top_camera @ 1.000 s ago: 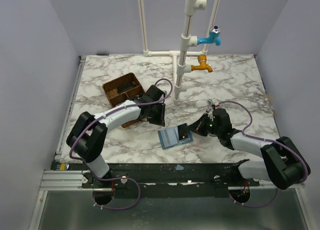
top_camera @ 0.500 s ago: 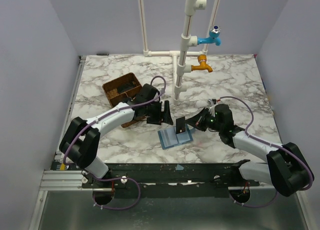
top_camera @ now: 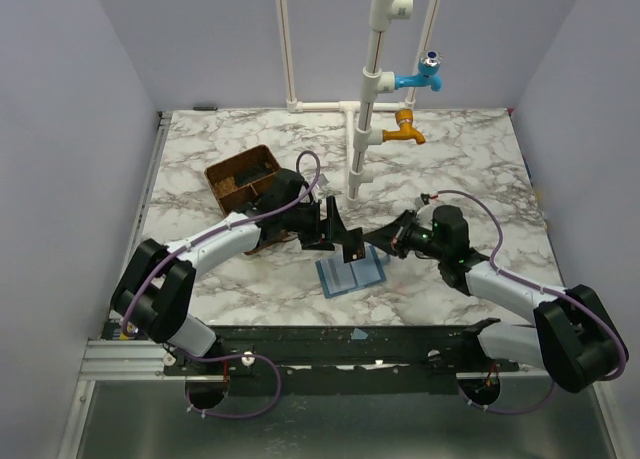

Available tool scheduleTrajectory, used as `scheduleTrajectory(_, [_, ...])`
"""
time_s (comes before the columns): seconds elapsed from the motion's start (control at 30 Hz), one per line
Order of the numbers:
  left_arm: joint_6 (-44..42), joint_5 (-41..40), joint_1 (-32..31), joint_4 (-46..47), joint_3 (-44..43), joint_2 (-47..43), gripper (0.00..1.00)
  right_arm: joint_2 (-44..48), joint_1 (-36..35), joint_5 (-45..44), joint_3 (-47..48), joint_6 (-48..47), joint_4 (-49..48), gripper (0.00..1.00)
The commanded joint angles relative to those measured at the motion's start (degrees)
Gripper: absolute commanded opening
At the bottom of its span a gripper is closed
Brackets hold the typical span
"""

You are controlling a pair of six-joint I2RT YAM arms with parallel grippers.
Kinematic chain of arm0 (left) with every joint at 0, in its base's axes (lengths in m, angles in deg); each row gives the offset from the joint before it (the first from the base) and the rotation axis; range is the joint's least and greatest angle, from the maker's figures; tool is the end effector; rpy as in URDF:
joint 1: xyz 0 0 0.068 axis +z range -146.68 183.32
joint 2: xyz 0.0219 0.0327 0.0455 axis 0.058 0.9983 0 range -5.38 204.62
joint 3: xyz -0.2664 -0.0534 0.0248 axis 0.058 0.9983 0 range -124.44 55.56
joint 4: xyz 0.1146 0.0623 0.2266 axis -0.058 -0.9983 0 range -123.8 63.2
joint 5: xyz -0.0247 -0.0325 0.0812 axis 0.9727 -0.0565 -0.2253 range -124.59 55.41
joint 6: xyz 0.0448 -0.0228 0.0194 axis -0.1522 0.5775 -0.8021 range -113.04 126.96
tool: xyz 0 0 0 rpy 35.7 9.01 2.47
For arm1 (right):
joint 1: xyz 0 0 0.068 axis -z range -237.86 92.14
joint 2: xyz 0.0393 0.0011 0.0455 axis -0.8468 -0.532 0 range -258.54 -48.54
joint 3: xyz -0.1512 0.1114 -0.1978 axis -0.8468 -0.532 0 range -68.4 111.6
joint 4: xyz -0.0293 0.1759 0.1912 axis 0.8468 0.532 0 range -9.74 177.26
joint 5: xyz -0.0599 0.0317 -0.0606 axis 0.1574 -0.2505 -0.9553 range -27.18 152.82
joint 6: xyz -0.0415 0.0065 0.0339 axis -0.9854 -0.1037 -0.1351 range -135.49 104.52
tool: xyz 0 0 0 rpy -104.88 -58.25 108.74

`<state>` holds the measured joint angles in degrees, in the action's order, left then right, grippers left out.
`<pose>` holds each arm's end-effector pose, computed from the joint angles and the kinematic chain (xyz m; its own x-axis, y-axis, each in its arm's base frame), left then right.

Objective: Take the credit cards out of the card holder
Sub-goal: Place the credit card in the storage box.

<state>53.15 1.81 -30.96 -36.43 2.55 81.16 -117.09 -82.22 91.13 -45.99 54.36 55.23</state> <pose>0.2495 -0.1955 0.2215 -0.9766 -0.0372 -0.2120 0.1536 0.5696 -0.8074 0.2069 0.1123 0.1862 -0.8323 0.5304 -0.1612 0.0439 0.3530 0.9346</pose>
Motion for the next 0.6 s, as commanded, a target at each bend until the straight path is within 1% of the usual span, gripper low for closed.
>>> scheduleTrajectory(0.0, [3.75,5.33,0.53,6.18,1.61,-2.17,0.73,-0.27,0.24,4.70,1.04,4.53,-7.17,0.01])
scheduleTrajectory(0.1, [6.21,7.27,0.84,9.26,2.57,-2.59,0.70,-0.56,0.19,5.49,0.71,6.06,-9.27,0.01])
scheduleTrajectory(0.17, [7.75,8.36,1.00,11.74,2.99,-2.62,0.66,-0.70,0.22,5.95,0.63,6.57,-9.84,0.01])
scheduleTrajectory(0.27, [9.44,9.75,1.05,14.02,3.35,-2.64,0.56,-0.67,0.20,6.27,0.30,6.99,-10.53,0.01])
scheduleTrajectory(0.3, [9.95,10.06,1.14,14.59,3.48,-2.61,0.51,-0.69,0.21,6.31,0.33,6.97,-10.51,0.01])
scheduleTrajectory(0.43, [12.09,11.60,1.07,17.36,4.19,-2.51,0.22,-0.81,0.26,6.58,0.26,6.81,-10.56,0.01])
scheduleTrajectory(0.57, [13.46,12.44,1.14,19.21,4.75,-2.43,0.00,-0.80,0.19,6.37,0.43,5.96,-9.50,0.01])
